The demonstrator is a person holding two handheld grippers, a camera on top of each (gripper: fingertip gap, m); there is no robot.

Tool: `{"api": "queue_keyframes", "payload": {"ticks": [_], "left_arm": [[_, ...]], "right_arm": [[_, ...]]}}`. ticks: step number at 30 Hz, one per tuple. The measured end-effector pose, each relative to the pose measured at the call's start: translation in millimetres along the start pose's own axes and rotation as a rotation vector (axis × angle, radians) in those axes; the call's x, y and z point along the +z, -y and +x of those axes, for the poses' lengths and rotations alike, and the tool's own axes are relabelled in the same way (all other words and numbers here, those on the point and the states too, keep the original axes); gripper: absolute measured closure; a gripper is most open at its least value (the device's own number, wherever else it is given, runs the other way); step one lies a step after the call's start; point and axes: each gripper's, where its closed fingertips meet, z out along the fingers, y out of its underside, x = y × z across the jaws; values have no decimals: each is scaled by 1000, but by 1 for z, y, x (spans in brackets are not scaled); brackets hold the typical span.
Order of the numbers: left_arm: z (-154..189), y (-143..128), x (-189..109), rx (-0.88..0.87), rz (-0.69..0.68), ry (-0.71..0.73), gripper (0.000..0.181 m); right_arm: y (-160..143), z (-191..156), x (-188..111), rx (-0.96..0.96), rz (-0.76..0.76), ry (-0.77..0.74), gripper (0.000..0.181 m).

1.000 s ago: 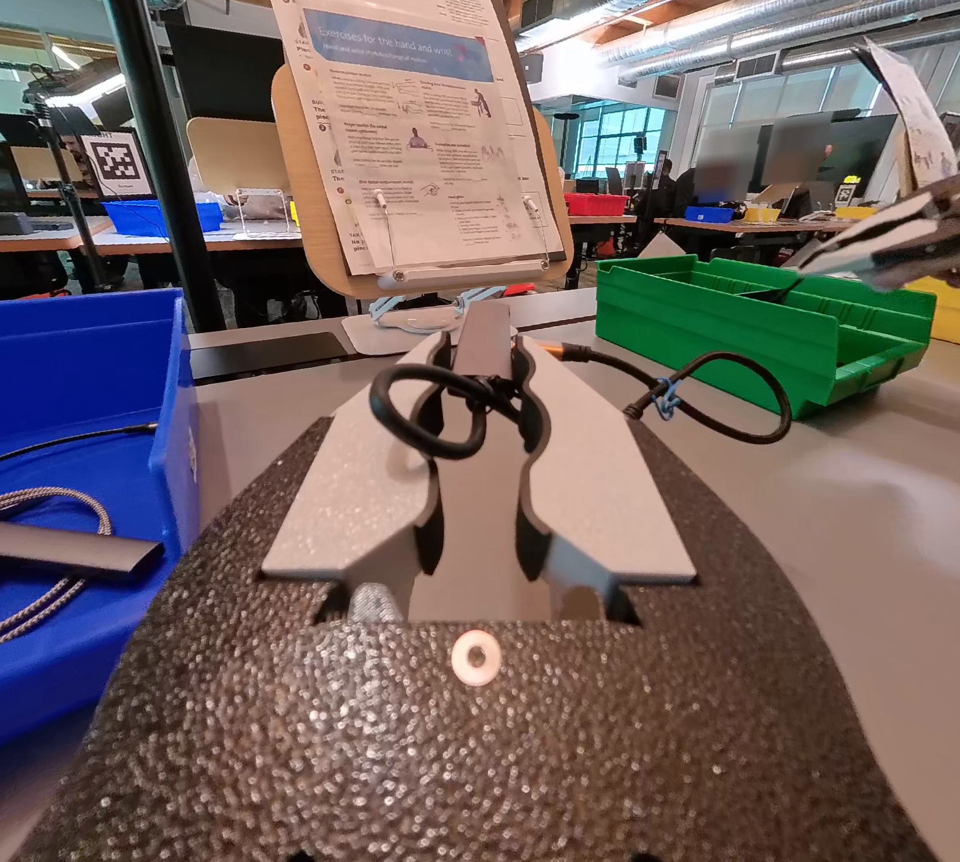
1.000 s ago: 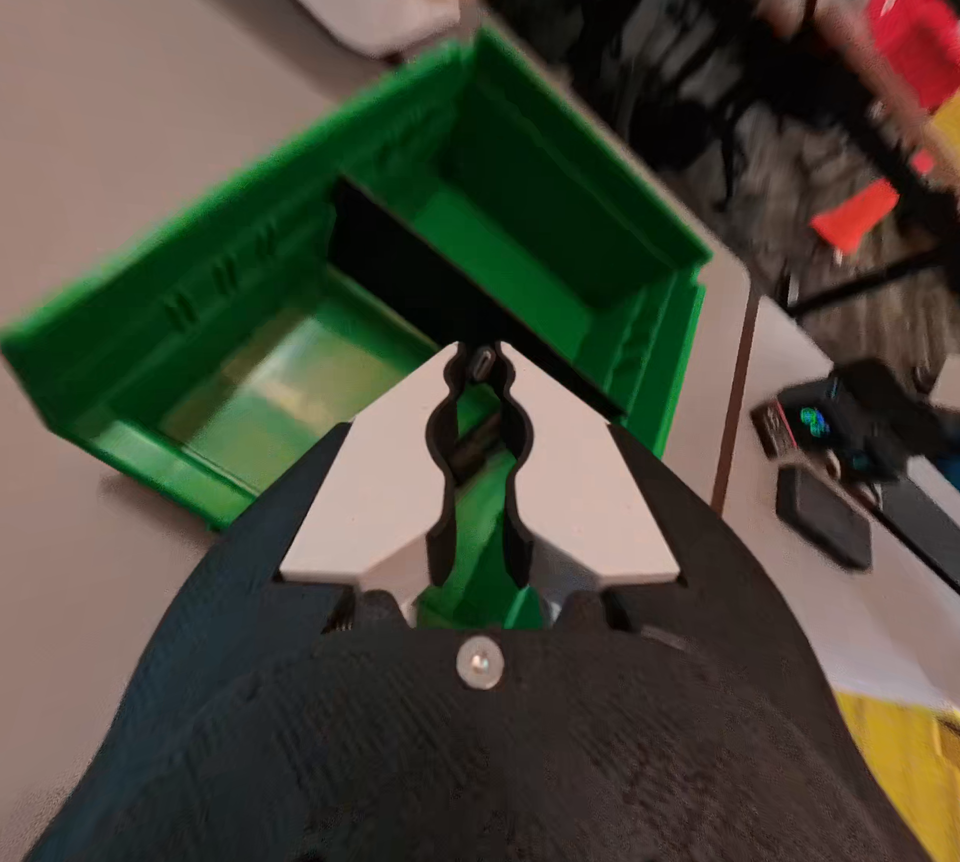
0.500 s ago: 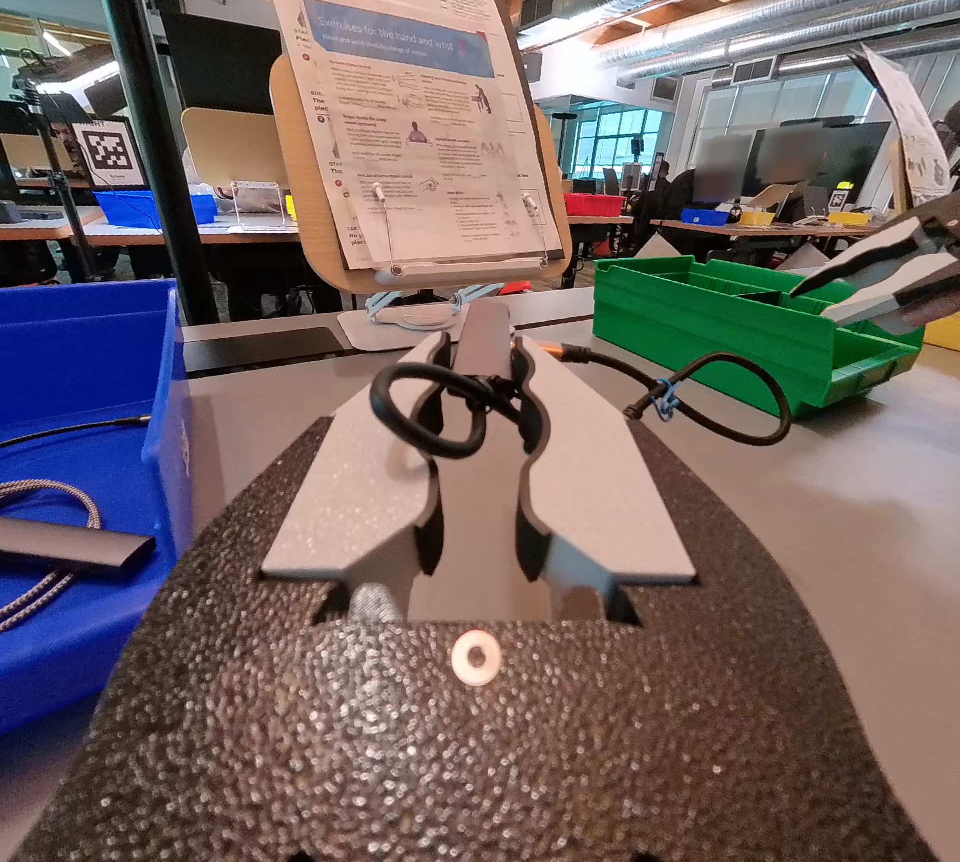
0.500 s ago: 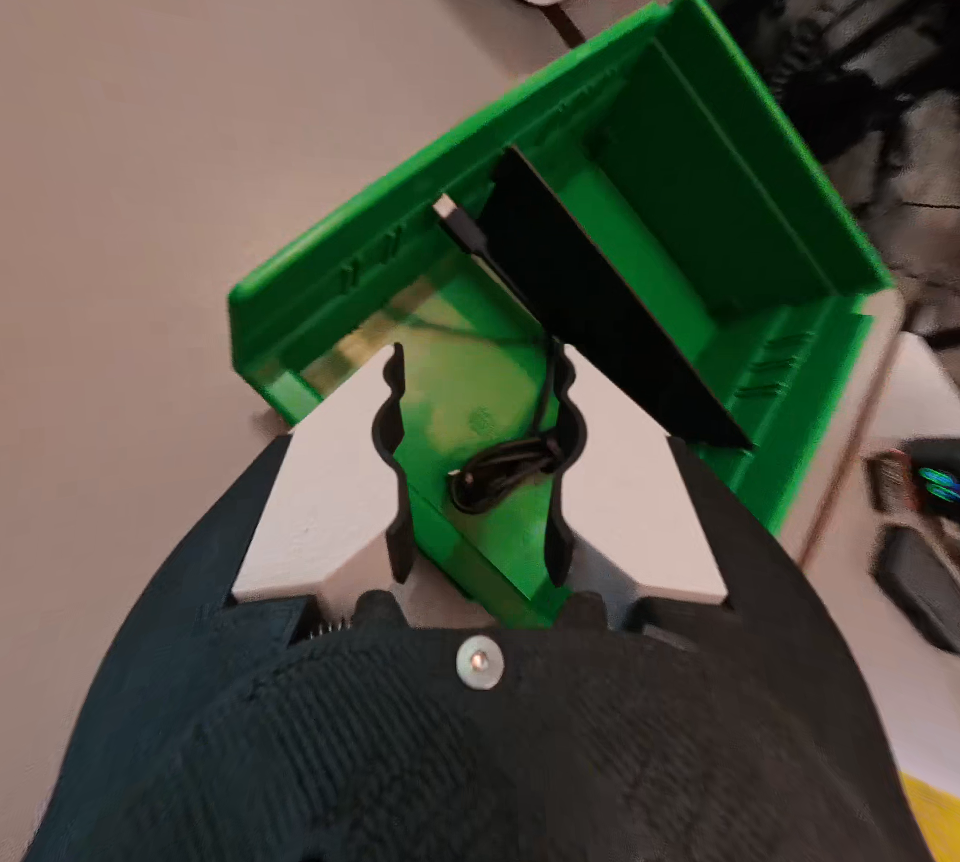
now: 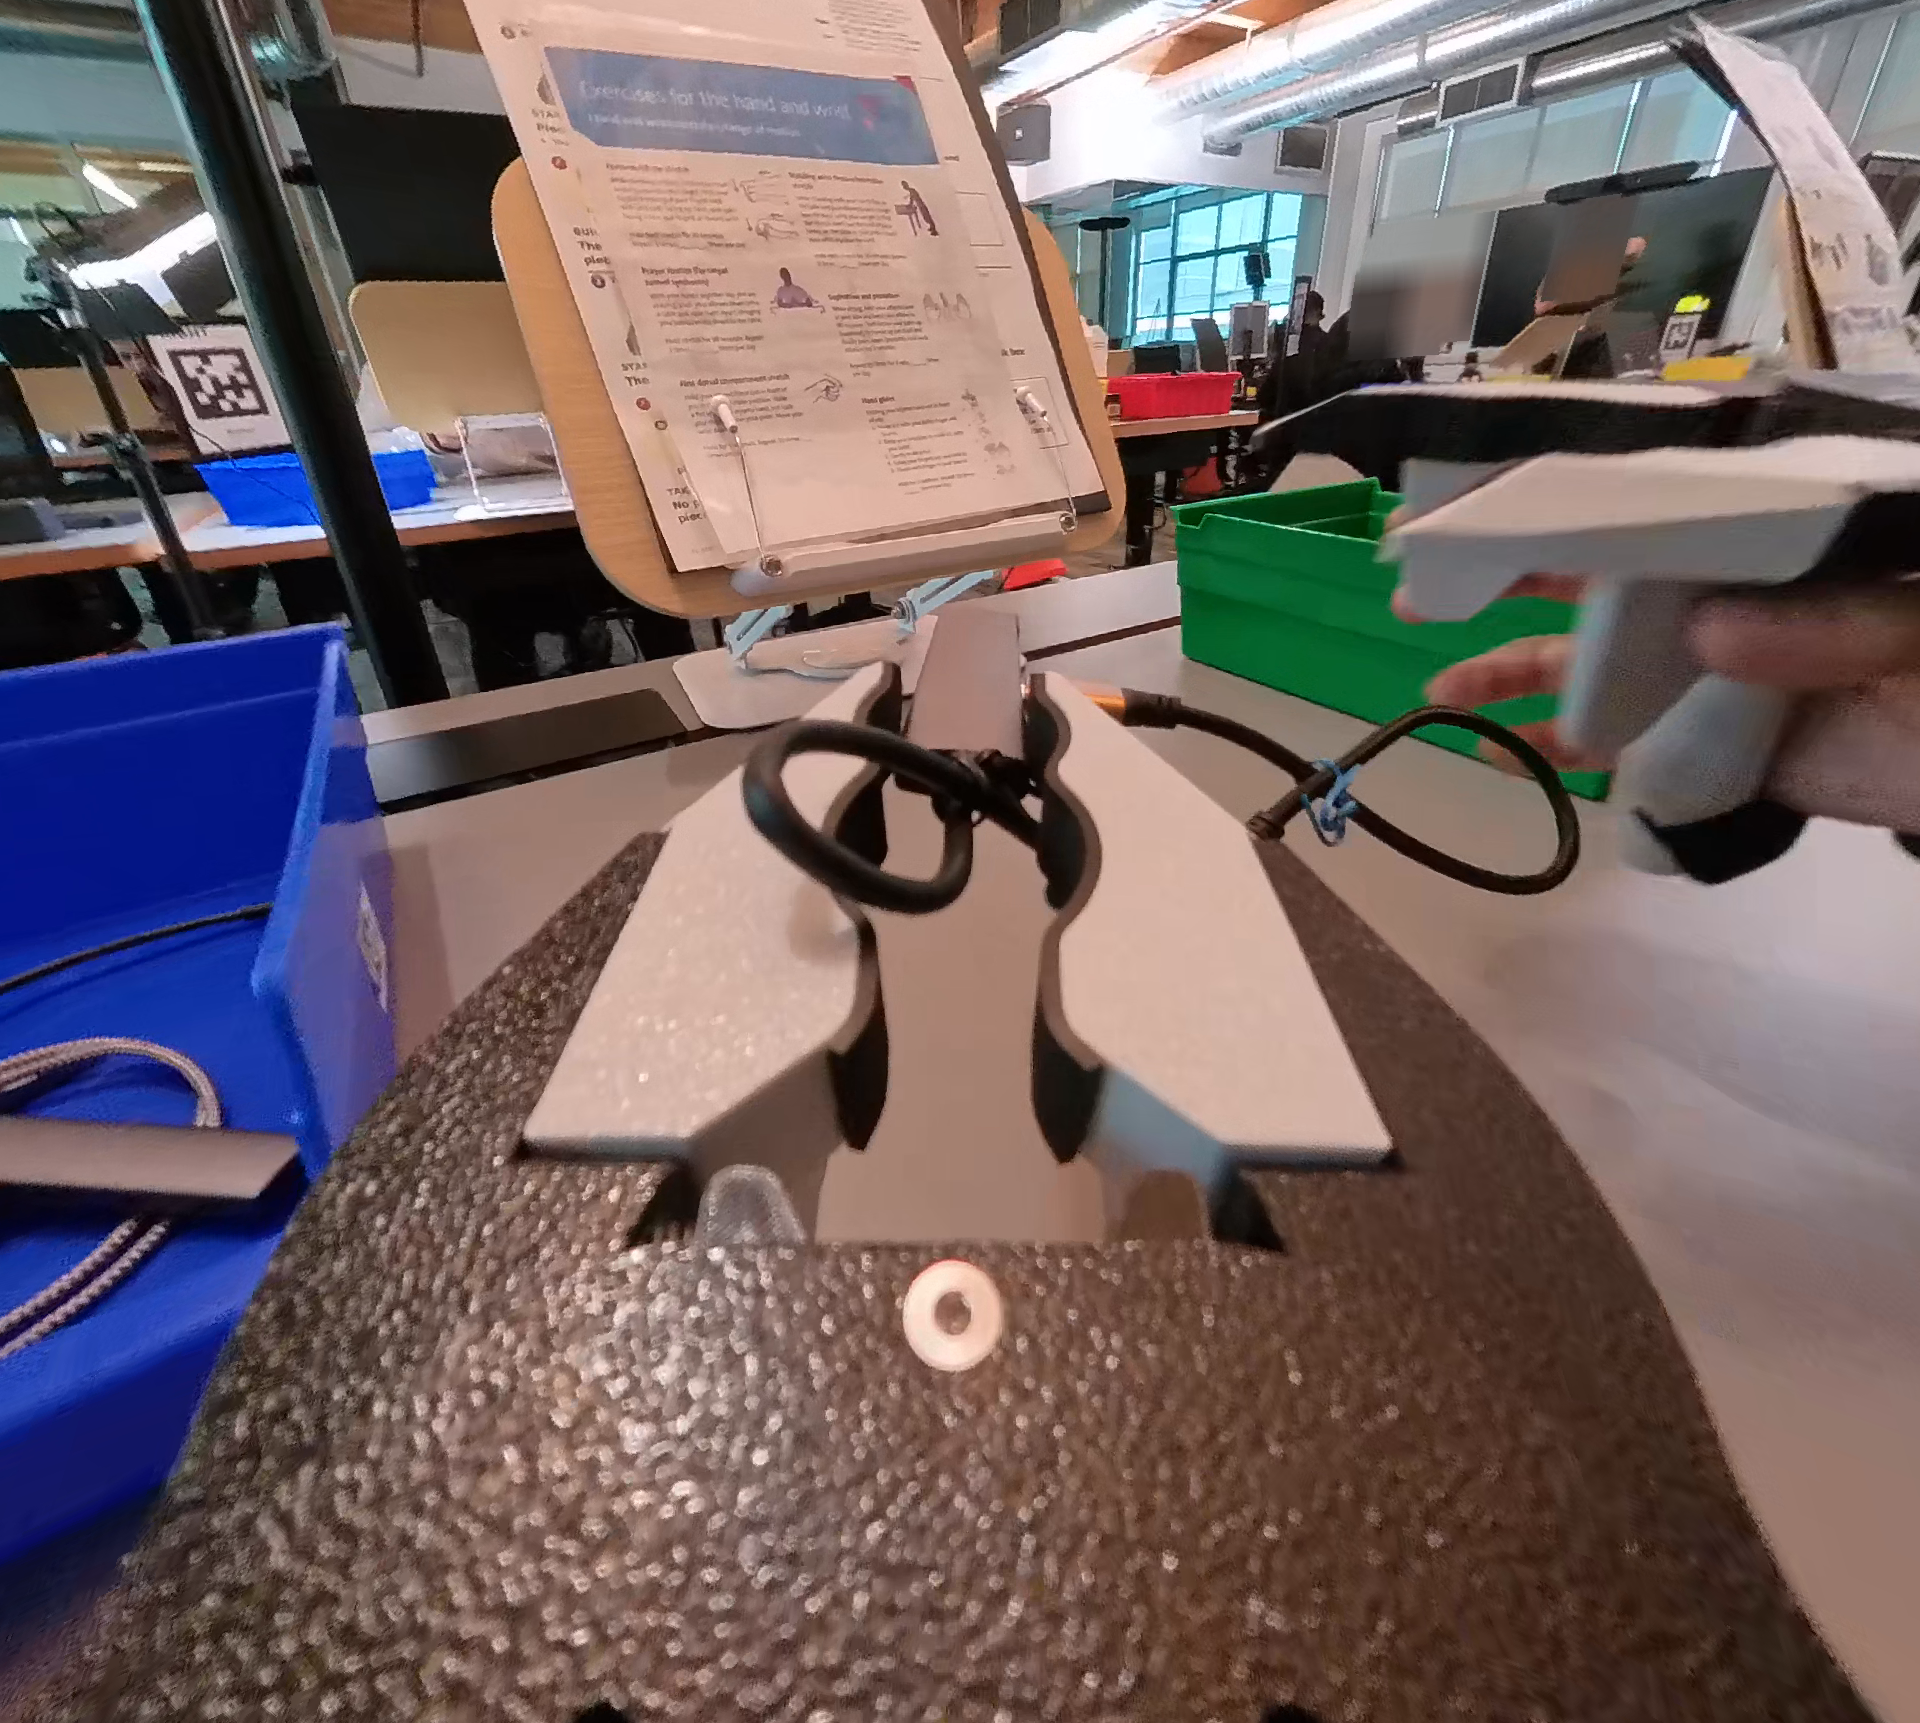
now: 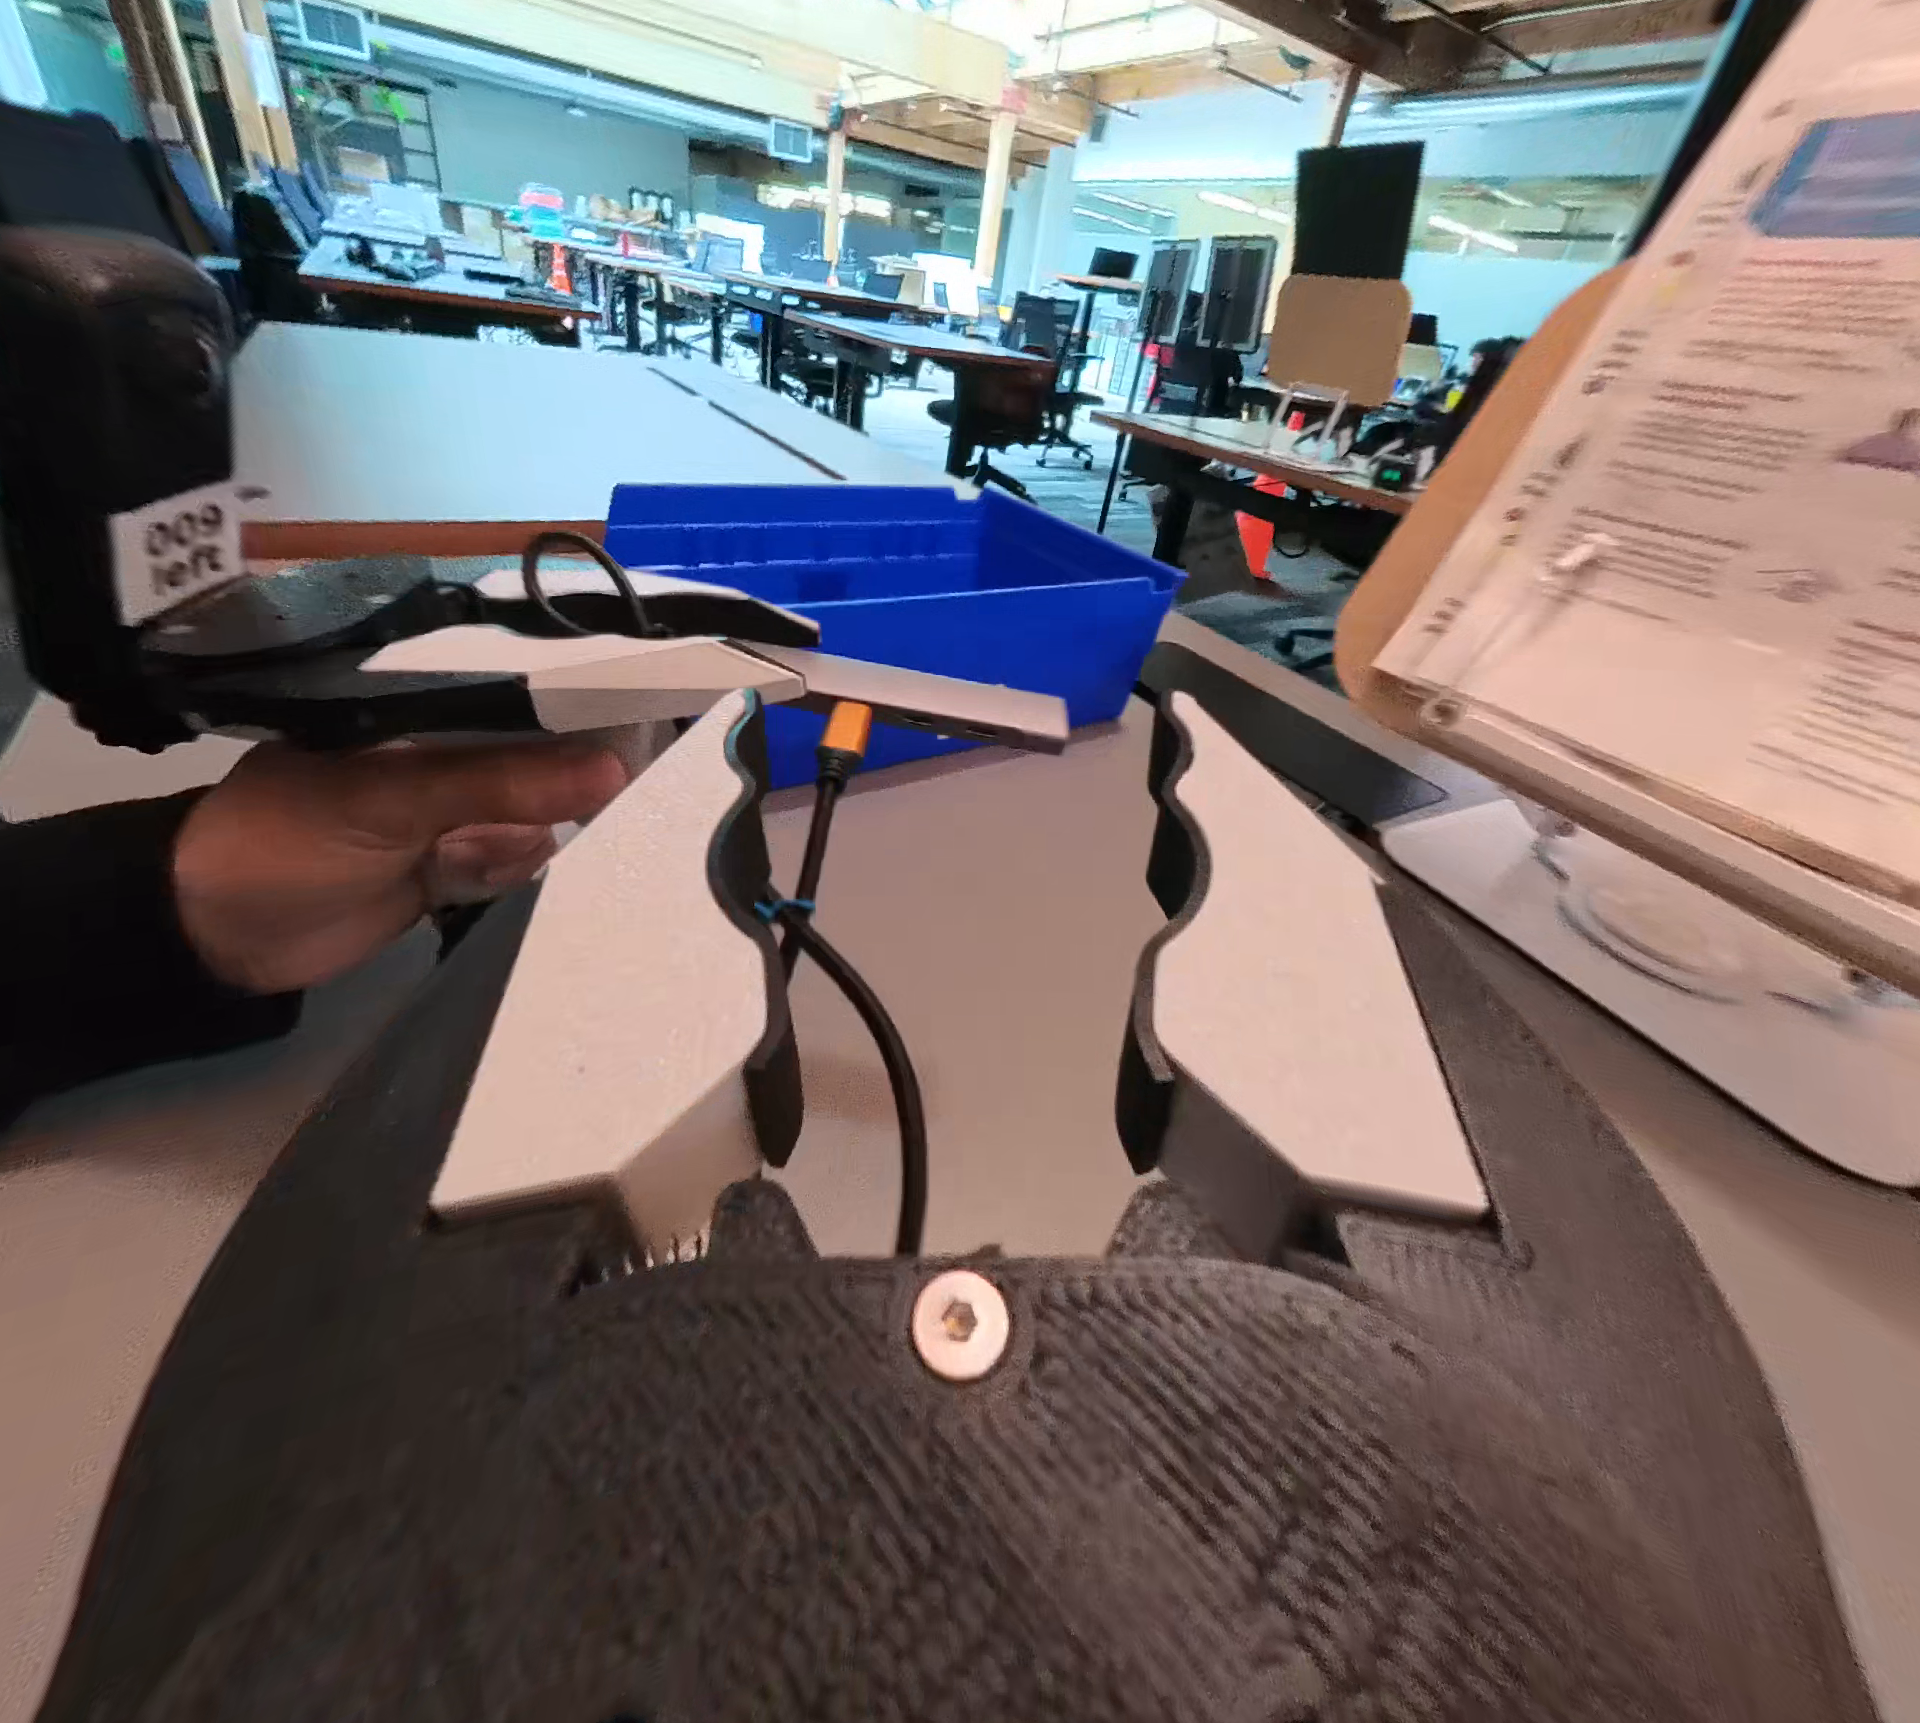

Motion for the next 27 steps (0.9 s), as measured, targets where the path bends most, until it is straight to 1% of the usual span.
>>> {"api": "queue_keyframes", "payload": {"ticks": [2,5,7,8,10,13,16,19,22,27], "left_arm": [[1,4,-1,37,21,4,159],[2,8,-3,46,44,2,159],[1,7,-2,41,36,6,159],[3,6,-1,45,31,-4,159],[6,4,1,51,22,-18,159],[12,4,2,65,17,-32,159],[12,3,3,72,11,-31,159],[14,0,4,106,-4,-36,159],[18,0,4,153,10,-41,159],[25,-2,6,186,5,-58,158]], "right_arm": [[-12,-6,22,39,-22,20,115],[-25,-19,39,115,-30,93,123],[-29,-29,41,134,-11,142,132],[-32,-30,42,130,-10,136,135],[-36,-34,42,105,-14,138,150],[-37,-28,42,86,-4,72,170],[-38,-28,42,94,-18,67,170],[-39,-25,40,49,-31,52,170],[-39,-25,37,113,-32,67,170],[-39,-24,33,147,-45,69,170]]}}
